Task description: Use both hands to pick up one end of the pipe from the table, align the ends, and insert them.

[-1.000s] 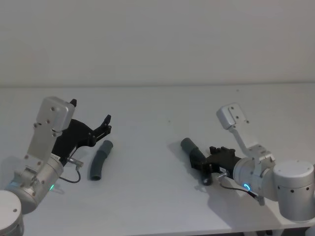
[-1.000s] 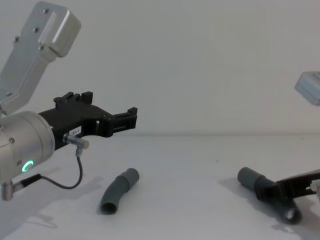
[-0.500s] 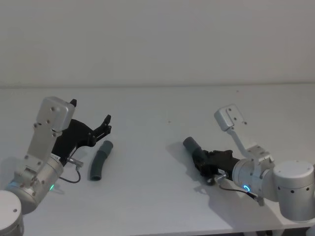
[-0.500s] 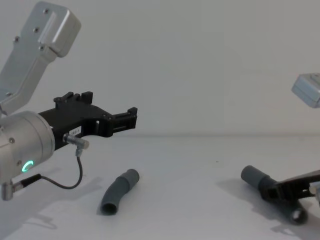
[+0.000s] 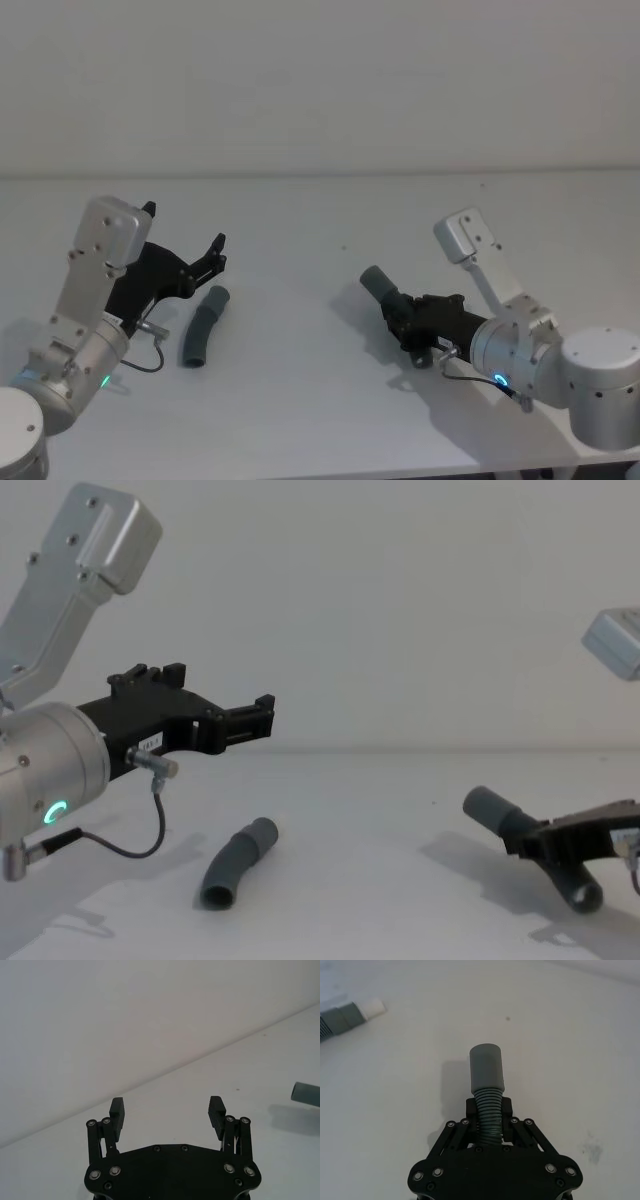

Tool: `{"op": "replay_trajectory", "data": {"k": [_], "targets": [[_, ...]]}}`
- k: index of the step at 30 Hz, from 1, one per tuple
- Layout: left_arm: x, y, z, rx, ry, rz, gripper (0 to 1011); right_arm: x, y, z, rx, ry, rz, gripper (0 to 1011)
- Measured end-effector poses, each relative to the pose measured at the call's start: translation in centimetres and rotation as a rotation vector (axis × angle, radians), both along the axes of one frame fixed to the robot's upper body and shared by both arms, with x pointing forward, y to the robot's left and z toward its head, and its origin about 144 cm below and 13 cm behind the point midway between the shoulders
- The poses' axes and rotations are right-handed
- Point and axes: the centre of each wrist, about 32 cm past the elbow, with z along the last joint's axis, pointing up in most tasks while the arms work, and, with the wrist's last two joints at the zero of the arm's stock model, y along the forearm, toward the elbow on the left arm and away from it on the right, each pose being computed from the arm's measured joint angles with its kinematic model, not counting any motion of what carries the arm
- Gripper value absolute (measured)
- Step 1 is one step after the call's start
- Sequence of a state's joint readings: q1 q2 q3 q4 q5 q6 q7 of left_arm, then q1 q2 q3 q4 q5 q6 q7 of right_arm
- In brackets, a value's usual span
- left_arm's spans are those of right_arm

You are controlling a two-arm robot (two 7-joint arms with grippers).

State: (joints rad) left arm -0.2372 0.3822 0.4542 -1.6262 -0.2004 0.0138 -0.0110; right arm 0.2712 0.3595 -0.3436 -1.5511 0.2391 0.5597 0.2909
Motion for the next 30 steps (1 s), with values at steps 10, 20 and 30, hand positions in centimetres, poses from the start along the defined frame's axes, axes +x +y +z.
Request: {"op": "replay_trajectory", "data": {"k": [10,20,30], "targets": [[0.0,0.0,0.0,0.0,0.0,0.0,1001,0.2,-0.6,-0.1,0.008,-0.12,0.069,237],[0.0,0.0,0.0,0.0,0.0,0.0,1002,0.6,-1.5,0.0,-0.015,-0.251,0.189,236],[0.0,0.0,0.0,0.0,0.0,0.0,1002,1.5,-2.7,0.2,-0.041,-0.348,0.338,236]]}}
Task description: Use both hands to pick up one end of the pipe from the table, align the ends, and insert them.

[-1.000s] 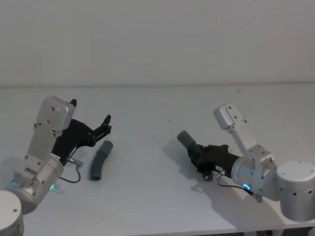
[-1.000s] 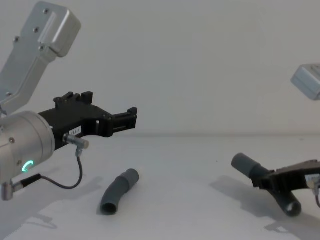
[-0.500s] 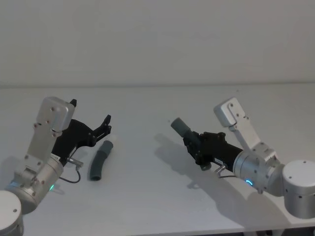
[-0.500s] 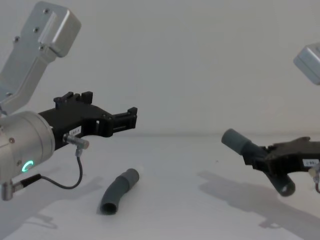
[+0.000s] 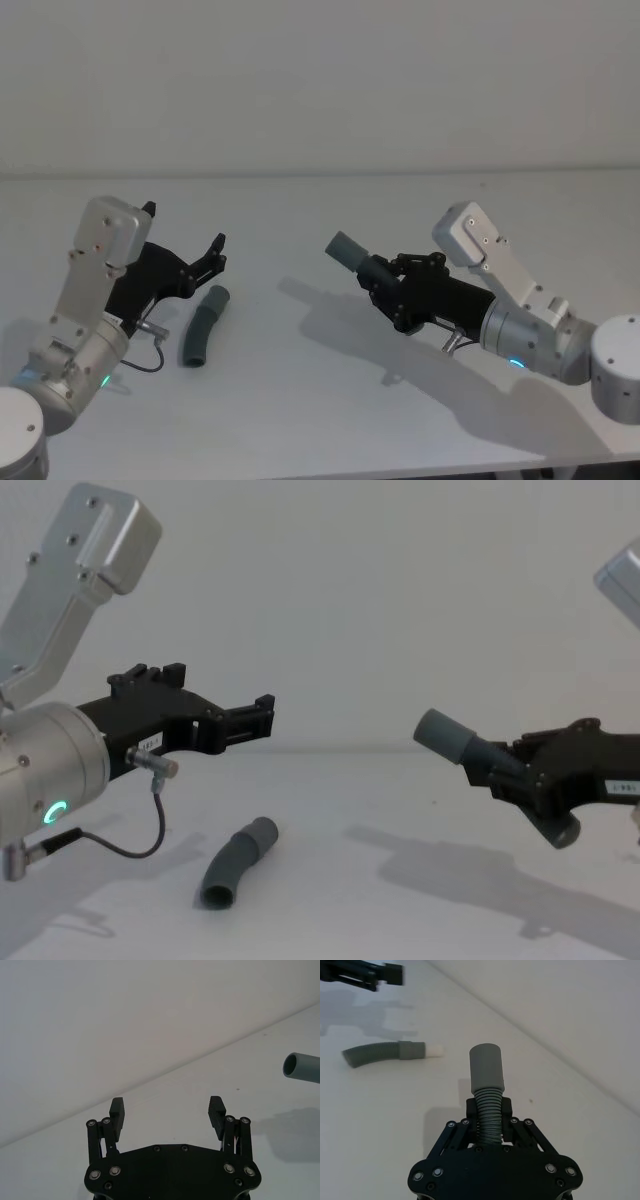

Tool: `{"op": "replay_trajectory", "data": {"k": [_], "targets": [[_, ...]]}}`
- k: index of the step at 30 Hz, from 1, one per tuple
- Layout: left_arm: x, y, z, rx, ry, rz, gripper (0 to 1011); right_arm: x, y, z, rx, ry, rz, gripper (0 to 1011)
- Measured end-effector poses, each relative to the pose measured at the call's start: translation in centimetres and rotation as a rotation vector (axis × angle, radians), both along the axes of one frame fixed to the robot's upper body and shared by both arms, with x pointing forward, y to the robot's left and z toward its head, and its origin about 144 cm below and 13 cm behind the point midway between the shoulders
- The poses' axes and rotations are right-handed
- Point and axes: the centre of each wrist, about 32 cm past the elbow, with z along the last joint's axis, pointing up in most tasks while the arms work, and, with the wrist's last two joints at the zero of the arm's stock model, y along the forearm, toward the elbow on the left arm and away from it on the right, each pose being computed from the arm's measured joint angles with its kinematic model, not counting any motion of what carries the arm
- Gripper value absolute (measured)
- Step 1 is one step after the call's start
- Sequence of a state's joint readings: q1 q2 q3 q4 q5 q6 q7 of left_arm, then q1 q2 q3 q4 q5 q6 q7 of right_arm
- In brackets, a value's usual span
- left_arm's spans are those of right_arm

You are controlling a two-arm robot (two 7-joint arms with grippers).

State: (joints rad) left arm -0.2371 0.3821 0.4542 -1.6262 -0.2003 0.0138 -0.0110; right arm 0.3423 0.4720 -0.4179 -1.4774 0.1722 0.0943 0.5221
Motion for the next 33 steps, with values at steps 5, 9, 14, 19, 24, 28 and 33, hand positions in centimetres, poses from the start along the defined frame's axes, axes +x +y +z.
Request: {"op": "replay_trajectory", "data": {"k": [5,9,14,19,24,28,33], "targets": [[0.0,0.0,0.0,0.0,0.0,0.0,1001,0.7,-0.7,0.3,-0.021,-0.044,0.083,235],[0.0,0.0,0.0,0.0,0.0,0.0,1001,1.2,-1.1,0.5,-0.038,-0.071,0.147,236],[0.0,0.0,0.0,0.0,0.0,0.0,1001,2.0,-1.7,0.9,-0.062,-0.105,0.233,235],[0.0,0.0,0.0,0.0,0.0,0.0,1001,2.8,-2.2,1.3,-0.083,-0.131,0.311,235],[0.0,0.0,0.0,0.0,0.0,0.0,1001,3.8,-2.6,1.9,-0.104,-0.166,0.398,236],[0.0,0.0,0.0,0.0,0.0,0.0,1001,4.4,-2.8,2.2,-0.119,-0.185,0.462,236],[0.0,0.0,0.0,0.0,0.0,0.0,1001,5.4,-3.0,2.8,-0.135,-0.213,0.536,236]]}}
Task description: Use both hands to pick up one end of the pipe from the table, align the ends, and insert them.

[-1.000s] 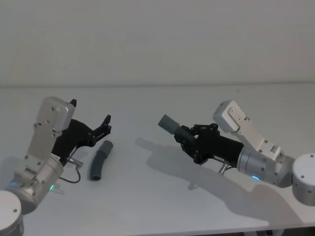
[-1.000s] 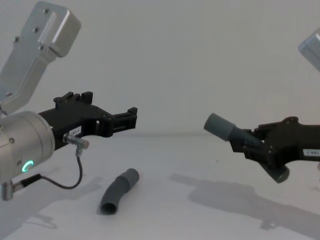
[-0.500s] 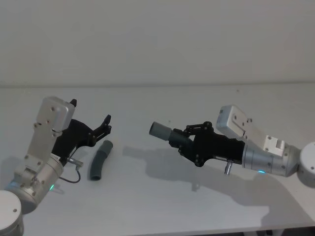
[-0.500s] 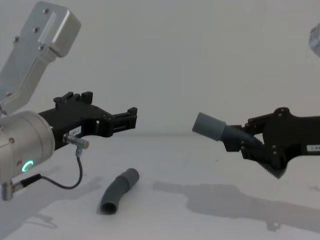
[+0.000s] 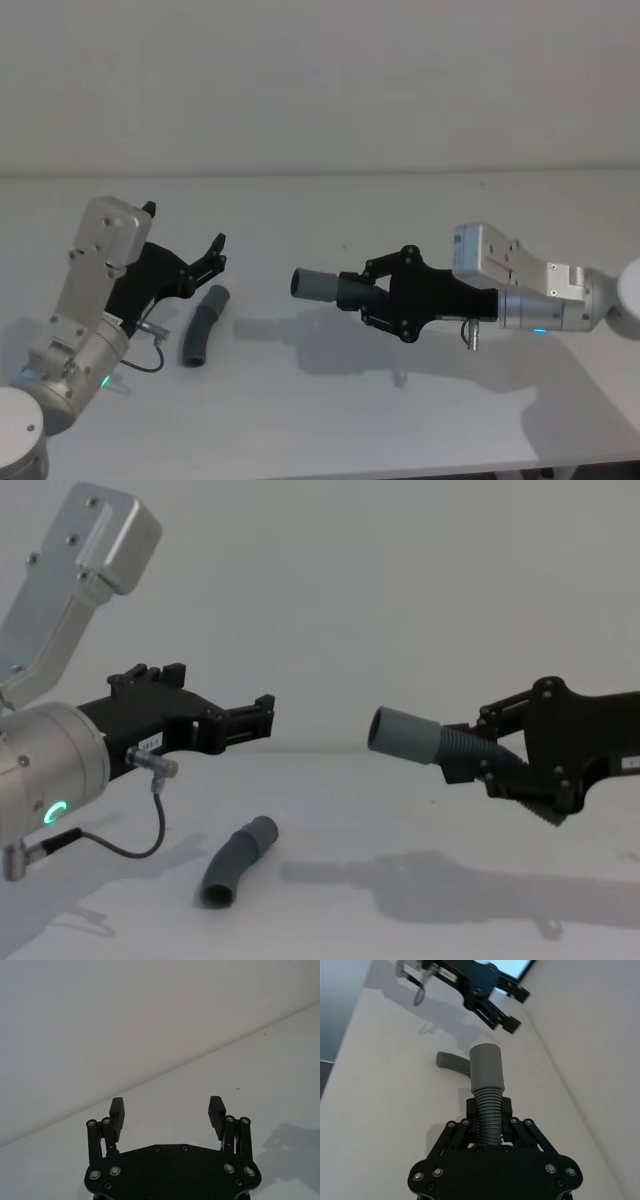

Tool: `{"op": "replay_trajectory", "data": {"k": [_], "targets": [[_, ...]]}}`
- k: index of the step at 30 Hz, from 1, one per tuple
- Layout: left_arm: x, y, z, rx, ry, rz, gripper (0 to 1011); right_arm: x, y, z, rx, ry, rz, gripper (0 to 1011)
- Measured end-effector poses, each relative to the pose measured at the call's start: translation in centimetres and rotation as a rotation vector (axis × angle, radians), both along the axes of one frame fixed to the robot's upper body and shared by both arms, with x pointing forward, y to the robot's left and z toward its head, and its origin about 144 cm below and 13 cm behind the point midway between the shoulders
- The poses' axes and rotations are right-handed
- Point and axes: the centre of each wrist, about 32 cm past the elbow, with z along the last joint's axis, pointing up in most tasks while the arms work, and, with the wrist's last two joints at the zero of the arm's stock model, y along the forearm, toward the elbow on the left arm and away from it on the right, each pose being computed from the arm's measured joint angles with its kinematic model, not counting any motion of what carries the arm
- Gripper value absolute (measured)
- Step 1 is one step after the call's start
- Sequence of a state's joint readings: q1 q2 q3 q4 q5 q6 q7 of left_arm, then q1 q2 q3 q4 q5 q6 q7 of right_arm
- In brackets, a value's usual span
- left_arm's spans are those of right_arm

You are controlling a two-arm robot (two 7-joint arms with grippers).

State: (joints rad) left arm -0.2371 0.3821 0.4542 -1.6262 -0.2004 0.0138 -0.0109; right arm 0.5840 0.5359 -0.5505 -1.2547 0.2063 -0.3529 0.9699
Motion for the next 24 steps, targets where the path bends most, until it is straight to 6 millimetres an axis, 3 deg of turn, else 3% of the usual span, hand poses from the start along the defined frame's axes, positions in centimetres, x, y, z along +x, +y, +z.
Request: {"op": "replay_trajectory", "data": {"k": [15,24], "targets": [[0.0,0.0,0.0,0.0,0.0,0.0,1001,3.5,0.4,2.8,-0.103,-0.13,0.253,235],[0.0,0.0,0.0,0.0,0.0,0.0,1001,5.1,0.8,4.8,-0.218,-0.206,0.315,236]]}}
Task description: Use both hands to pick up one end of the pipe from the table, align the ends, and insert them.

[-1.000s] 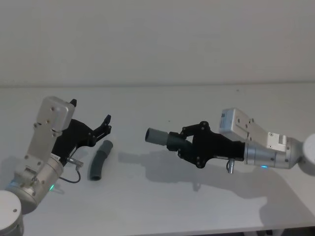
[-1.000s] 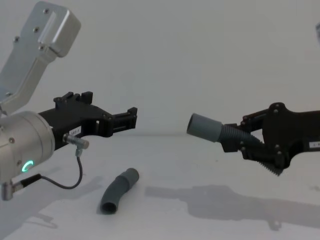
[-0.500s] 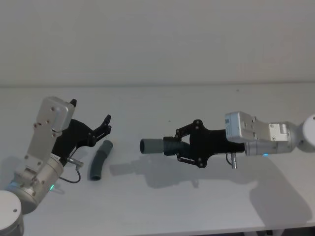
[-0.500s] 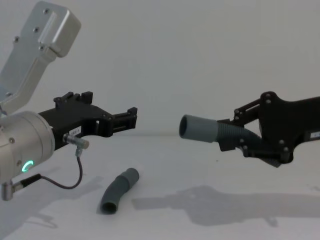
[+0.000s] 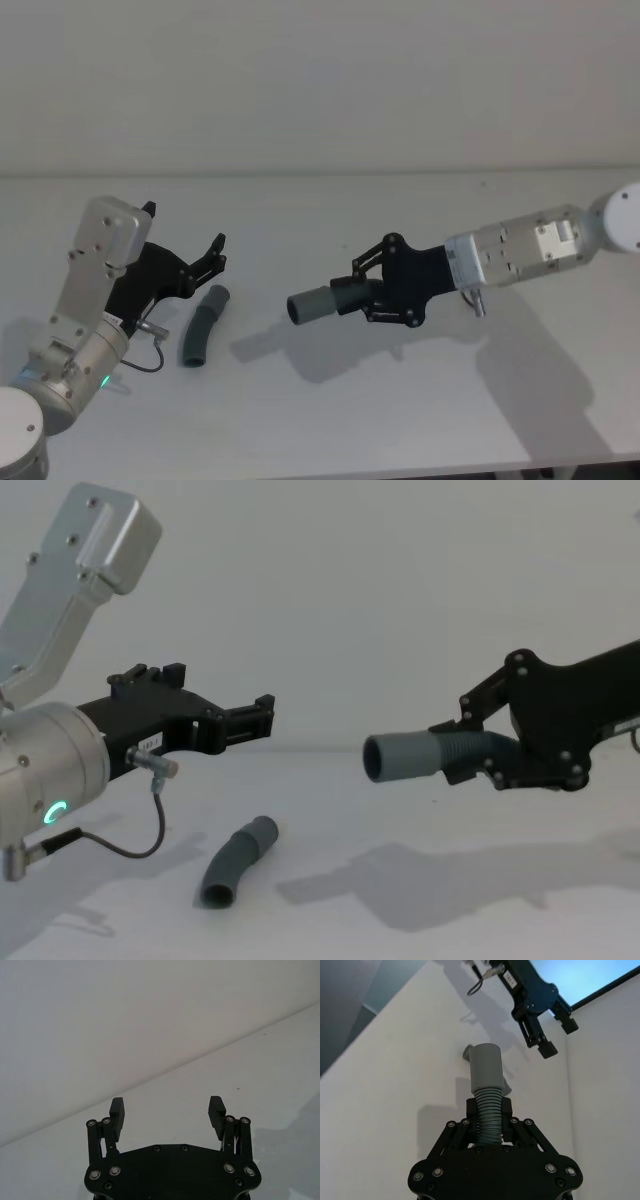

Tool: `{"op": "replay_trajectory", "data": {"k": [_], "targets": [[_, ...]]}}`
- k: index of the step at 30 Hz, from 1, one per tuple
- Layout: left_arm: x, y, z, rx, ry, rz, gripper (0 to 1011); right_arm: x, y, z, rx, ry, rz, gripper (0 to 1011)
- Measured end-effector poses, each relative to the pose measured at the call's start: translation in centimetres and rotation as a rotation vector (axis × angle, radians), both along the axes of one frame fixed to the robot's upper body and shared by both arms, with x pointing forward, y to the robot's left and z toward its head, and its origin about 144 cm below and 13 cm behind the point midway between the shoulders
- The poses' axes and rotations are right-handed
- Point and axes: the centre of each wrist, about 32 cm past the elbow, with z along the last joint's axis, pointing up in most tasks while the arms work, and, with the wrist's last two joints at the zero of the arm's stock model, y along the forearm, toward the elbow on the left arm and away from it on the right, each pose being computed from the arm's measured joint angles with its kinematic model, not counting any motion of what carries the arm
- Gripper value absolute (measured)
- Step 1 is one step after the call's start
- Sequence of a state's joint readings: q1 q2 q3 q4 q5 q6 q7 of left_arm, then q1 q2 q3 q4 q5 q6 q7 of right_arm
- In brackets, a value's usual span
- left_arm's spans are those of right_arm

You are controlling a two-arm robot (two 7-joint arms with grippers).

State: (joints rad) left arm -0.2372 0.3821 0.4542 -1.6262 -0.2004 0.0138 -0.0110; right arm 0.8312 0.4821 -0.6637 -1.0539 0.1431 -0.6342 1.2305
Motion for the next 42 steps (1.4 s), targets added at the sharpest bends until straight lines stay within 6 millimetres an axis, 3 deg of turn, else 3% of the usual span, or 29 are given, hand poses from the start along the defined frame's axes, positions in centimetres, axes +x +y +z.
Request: {"op": "replay_trajectory", "data": {"k": [19,42], "targets": [[0.0,0.0,0.0,0.0,0.0,0.0,1001,1.1,0.1,2.5,-0.142,-0.087,-0.063,235],[0.0,0.1,0.7,-0.005,-0.004,0.007,1001,0.5,-0.5,2.7,-0.186,-0.067,-0.112,235]]}}
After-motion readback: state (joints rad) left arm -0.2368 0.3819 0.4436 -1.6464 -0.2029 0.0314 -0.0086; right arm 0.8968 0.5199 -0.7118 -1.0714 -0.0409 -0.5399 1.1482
